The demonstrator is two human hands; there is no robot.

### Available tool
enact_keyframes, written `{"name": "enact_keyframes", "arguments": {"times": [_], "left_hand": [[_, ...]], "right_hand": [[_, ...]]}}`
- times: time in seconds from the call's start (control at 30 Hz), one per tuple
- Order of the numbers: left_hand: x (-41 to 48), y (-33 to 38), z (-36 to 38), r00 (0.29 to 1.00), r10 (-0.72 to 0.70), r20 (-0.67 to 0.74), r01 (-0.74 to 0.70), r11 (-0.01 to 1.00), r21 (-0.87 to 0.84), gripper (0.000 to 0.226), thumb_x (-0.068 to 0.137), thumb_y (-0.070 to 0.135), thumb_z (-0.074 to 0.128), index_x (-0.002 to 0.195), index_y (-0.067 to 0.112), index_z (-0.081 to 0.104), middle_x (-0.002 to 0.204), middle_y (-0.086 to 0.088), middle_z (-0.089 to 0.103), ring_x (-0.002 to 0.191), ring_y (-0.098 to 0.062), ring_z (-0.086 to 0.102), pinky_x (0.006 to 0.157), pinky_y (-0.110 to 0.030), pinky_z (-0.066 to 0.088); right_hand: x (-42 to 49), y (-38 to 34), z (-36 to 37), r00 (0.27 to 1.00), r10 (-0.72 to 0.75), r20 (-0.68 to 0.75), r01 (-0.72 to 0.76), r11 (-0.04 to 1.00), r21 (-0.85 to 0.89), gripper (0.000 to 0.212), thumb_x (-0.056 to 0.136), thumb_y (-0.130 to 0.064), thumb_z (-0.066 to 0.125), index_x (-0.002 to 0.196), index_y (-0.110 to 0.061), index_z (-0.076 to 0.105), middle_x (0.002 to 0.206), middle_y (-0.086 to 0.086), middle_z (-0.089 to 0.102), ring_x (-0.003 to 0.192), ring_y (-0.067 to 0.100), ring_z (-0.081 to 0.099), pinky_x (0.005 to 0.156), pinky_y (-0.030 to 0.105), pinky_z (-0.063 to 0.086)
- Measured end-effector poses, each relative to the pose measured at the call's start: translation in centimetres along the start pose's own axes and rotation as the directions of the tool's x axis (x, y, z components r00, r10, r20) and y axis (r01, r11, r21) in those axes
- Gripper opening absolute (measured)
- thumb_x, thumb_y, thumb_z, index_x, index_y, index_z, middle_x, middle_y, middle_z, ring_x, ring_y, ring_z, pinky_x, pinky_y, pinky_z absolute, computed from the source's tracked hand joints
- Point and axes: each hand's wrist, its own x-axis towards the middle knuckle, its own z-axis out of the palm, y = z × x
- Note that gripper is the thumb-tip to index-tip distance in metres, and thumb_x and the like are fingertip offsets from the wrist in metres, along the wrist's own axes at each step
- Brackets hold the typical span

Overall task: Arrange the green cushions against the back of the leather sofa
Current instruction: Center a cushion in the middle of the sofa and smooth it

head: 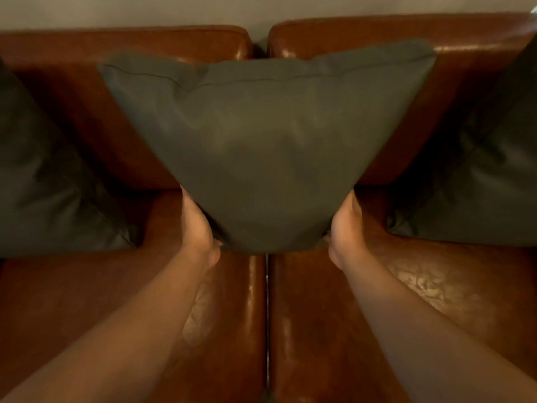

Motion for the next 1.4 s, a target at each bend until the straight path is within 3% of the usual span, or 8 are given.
{"name": "enact_keyframes", "arguments": {"times": [0.23,0.47,0.67,0.77,0.93,1.1,1.3,1.4], "left_hand": [[0.8,2.2,0.1,0.993,0.007,0.115,-0.012,0.999,0.040,0.087,0.076,0.093,0.030,0.149,0.048,0.041,0.152,0.014,0.049,0.141,-0.023,0.044,0.099,-0.056,0.041],[-1.9,-1.4,0.6,0.991,-0.130,0.030,0.133,0.977,-0.166,0.090,0.078,0.092,0.025,0.152,0.043,0.040,0.159,0.007,0.043,0.148,-0.032,0.037,0.111,-0.053,0.027],[-2.1,0.4,5.8,0.972,-0.226,0.062,0.228,0.850,-0.474,0.108,0.059,0.094,0.043,0.155,0.046,0.029,0.159,0.001,0.043,0.138,-0.046,0.044,0.081,-0.091,0.029],[0.0,1.2,5.8,0.964,-0.267,-0.002,0.239,0.868,-0.436,0.128,0.041,0.093,0.049,0.157,0.049,0.017,0.164,-0.004,0.033,0.142,-0.053,0.033,0.072,-0.093,0.021],[-2.0,1.4,6.0,0.964,-0.258,0.065,0.261,0.871,-0.416,0.089,0.082,0.084,0.034,0.155,0.033,0.035,0.161,-0.008,0.038,0.146,-0.046,0.031,0.104,-0.083,0.021],[-3.6,1.0,4.9,0.965,-0.246,0.092,0.262,0.921,-0.287,0.080,0.089,0.081,0.026,0.153,0.034,0.038,0.162,-0.004,0.037,0.146,-0.041,0.034,0.106,-0.077,0.025],[-2.4,-0.3,-0.6,0.988,0.114,-0.102,-0.103,0.988,0.115,0.101,0.074,0.085,0.053,0.157,0.033,0.029,0.162,0.003,0.037,0.142,-0.025,0.045,0.116,-0.052,0.036],[-0.6,0.1,-2.5,0.922,0.386,0.027,-0.379,0.886,0.266,0.083,0.090,0.067,0.052,0.159,0.029,0.027,0.162,0.008,0.036,0.145,-0.010,0.038,0.120,-0.038,0.033]], "right_hand": [[1.9,-2.3,-0.6,0.989,0.139,0.059,-0.141,0.990,0.027,0.096,0.057,-0.098,0.037,0.145,-0.058,0.034,0.161,-0.012,0.033,0.144,0.031,0.037,0.106,0.075,0.029],[-0.4,0.3,-0.2,0.941,0.333,-0.061,-0.303,0.910,0.283,0.106,0.055,-0.098,0.041,0.149,-0.050,0.032,0.160,-0.010,0.035,0.143,0.033,0.039,0.101,0.066,0.032],[-1.0,-1.9,4.2,0.898,0.417,0.144,-0.422,0.718,0.554,0.107,0.050,-0.096,0.040,0.148,-0.056,0.027,0.155,-0.003,0.042,0.131,0.047,0.047,0.064,0.080,0.045],[0.2,-2.9,4.8,0.897,0.427,0.115,-0.420,0.741,0.525,0.119,0.046,-0.095,0.039,0.154,-0.050,0.015,0.161,0.000,0.033,0.136,0.048,0.042,0.067,0.086,0.035],[-0.5,-2.8,4.5,0.900,0.426,0.095,-0.417,0.772,0.479,0.107,0.063,-0.091,0.038,0.156,-0.045,0.012,0.161,0.002,0.033,0.138,0.047,0.039,0.086,0.084,0.034],[-2.2,-3.2,2.8,0.898,0.429,0.093,-0.427,0.803,0.416,0.078,0.088,-0.079,0.030,0.154,-0.037,0.029,0.160,0.005,0.036,0.142,0.045,0.034,0.100,0.079,0.029],[-2.9,-1.9,-0.1,0.963,0.251,-0.095,-0.239,0.963,0.122,0.087,0.080,-0.084,0.037,0.155,-0.044,0.022,0.163,-0.001,0.030,0.144,0.037,0.036,0.107,0.066,0.034],[-2.4,-1.6,-1.3,0.992,-0.047,-0.117,0.035,0.994,-0.107,0.075,0.094,-0.071,0.033,0.158,-0.040,0.012,0.168,-0.005,0.017,0.152,0.025,0.022,0.120,0.050,0.025]]}}
